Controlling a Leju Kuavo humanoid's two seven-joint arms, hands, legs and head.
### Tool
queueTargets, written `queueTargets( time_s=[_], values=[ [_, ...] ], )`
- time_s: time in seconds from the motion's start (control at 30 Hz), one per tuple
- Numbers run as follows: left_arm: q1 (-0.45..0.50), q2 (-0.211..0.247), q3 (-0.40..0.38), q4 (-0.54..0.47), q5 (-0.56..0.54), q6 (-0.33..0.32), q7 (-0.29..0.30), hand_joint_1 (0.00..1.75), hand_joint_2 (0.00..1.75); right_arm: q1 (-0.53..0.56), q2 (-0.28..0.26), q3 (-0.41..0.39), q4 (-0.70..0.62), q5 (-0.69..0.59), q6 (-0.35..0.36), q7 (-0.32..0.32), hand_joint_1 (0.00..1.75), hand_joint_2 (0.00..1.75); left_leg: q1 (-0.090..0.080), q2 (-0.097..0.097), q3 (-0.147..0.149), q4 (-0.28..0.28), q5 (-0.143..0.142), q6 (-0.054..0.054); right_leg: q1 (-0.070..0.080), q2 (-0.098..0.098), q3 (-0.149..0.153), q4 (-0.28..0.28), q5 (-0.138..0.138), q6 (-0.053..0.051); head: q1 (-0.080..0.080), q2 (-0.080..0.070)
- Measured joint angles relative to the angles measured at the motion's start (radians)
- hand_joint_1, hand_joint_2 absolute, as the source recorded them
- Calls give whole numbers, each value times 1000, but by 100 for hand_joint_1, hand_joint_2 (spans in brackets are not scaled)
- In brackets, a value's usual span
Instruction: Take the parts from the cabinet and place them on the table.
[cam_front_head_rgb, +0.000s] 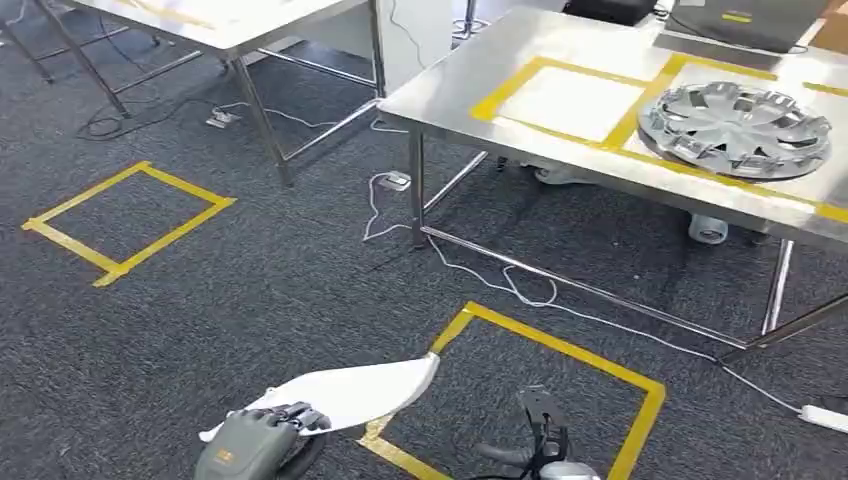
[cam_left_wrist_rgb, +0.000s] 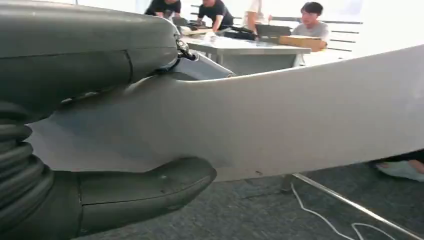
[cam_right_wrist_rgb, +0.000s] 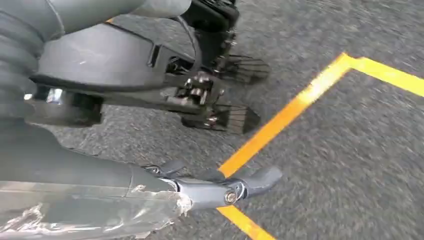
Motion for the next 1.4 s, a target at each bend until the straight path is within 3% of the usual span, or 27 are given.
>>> queueTargets(
  time_s=[0.07,0.13,0.2,0.23,0.27,0.3,0.4,0.43,0.47,0.5,0.57,0.6,0.63,0.7,0.77,0.8,0.83,0.9,0.93,1.0,1.07,1.17,1.2,1.23,1.3,1.37,1.4],
  values=[
    [0,-2,2,1,3,-3,-2,175,175,0,0,2,0,0,8,0,0,175,-2,21,12,0,-16,3,-1,-19,-89,161,-55,4,2,0],
    [1,-3,4,2,3,-2,-6,175,175,4,0,2,-1,0,7,0,0,175,-2,45,33,0,-30,-1,-1,-22,-120,193,-29,7,1,0],
    [5,-9,11,2,2,-3,-17,175,175,4,0,2,-1,3,7,0,0,175,-2,69,64,0,-49,-7,-1,-31,-63,52,70,3,3,0],
    [7,-11,14,2,2,-3,-18,175,175,4,0,2,-2,4,7,0,0,175,-2,79,80,0,-62,-11,0,-58,-20,-45,123,-1,4,0],
    [9,-13,17,2,2,-3,-21,175,175,5,0,2,-1,6,7,0,0,175,-8,87,91,-3,-74,-18,11,-105,0,-72,104,-2,2,0],
    [10,-14,19,2,2,-3,-26,175,175,4,1,2,-2,8,6,0,0,175,-12,90,96,0,-87,-26,16,-109,8,-86,87,-14,7,0],
    [12,-23,34,4,2,-4,-51,175,175,4,0,2,-6,17,6,-1,0,175,-9,117,133,-23,-108,-45,23,-79,14,-77,56,-39,1,0],
    [12,-27,40,3,1,-5,-61,175,175,3,1,2,-13,20,5,0,0,175,-2,112,155,-31,-117,-53,10,-61,41,-89,49,-48,0,1],
    [13,-28,45,3,0,-5,-70,175,175,2,1,2,-16,23,5,-3,0,175,-4,65,147,3,-117,-55,9,-52,60,-96,37,-54,-7,0],
    [15,-30,47,4,1,-5,-76,175,175,0,2,2,-16,23,5,-3,0,175,-5,40,99,79,-134,-56,7,-43,77,-103,29,-62,-13,0],
    [24,-34,55,4,2,-5,-78,175,175,2,3,2,-16,24,5,-1,0,175,-4,27,-38,252,-174,-61,6,-17,107,-116,9,-67,-17,0],
    [25,-35,59,4,2,-6,-81,175,175,5,2,0,-16,26,6,2,0,175,-4,26,-105,309,-169,-63,5,-1,125,-120,-3,-67,-17,0],
    [28,-37,63,4,2,-6,-85,175,175,6,2,-1,-16,27,6,1,0,175,-4,26,-147,313,-124,-63,2,17,146,-124,-17,-64,-15,0],
    [32,-41,69,5,2,-6,-91,175,175,6,2,-2,-15,33,6,1,0,175,-5,21,-161,197,39,-62,-8,54,203,-137,-51,-56,-16,0],
    [36,-43,71,6,2,-7,-92,175,175,11,3,-2,-14,36,6,1,0,175,-2,-25,-148,31,193,-67,-17,76,235,-152,-87,-44,-20,0],
    [38,-46,74,11,3,-8,-96,175,175,12,3,-4,-9,39,5,0,0,175,-5,-42,-126,38,153,-64,-14,93,259,-157,-101,-32,-24,0],
    [36,-50,76,10,3,-8,-99,175,175,11,3,-4,-10,40,5,0,0,175,-5,-35,-92,-3,102,-51,-18,98,269,-172,-108,-24,-33,0],
    [34,-55,77,10,3,-8,-105,175,175,11,1,-5,-10,41,6,0,0,175,-6,-22,-74,-12,67,-32,-20,99,295,-176,-86,-12,-31,0],
    [34,-58,77,10,3,-8,-106,175,175,10,0,-5,-11,42,6,-2,0,175,-3,-14,-53,-23,56,-25,-18,101,279,-136,-65,-8,-34,0],
    [37,-60,79,10,3,-8,-107,175,175,14,-1,-5,-10,42,5,-3,0,175,-1,-3,2,-49,29,-16,-8,7,184,27,-12,-6,-18,1],
    [39,-63,81,11,3,-8,-107,175,175,18,-2,-5,-8,42,5,-1,0,175,-3,16,71,-78,-5,-15,-1,-18,83,136,-80,-9,-17,1],
    [41,-66,84,11,3,-8,-107,175,175,21,-3,-6,-7,42,10,-1,0,175,-6,37,187,-127,-55,-14,5,-20,-18,113,-205,-15,-10,1],
    [41,-66,84,11,3,-8,-107,175,175,22,-4,-6,-6,42,12,-1,0,175,-7,42,232,-146,-74,-15,7,-21,-41,66,-185,-19,-7,1],
    [41,-67,84,11,4,-8,-107,175,175,25,-5,-6,-6,42,13,-1,0,175,-8,44,278,-164,-95,-19,8,-23,-61,-6,-97,-21,-5,1],
    [43,-67,85,14,5,-8,-107,175,175,43,-8,-6,5,44,21,1,0,175,-12,42,339,-173,-147,-25,11,-56,-87,-176,268,-30,0,0],
    [44,-75,91,12,11,-8,-107,175,175,38,-10,-8,2,52,27,6,0,175,-10,38,373,-200,-186,-35,22,-52,-81,-110,193,-39,-4,0],
    [45,-78,93,11,11,-8,-108,175,175,30,-7,-6,-2,56,30,4,0,175,-6,36,390,-190,-169,-44,23,-50,-77,-103,163,-47,-2,0]
  ],
)
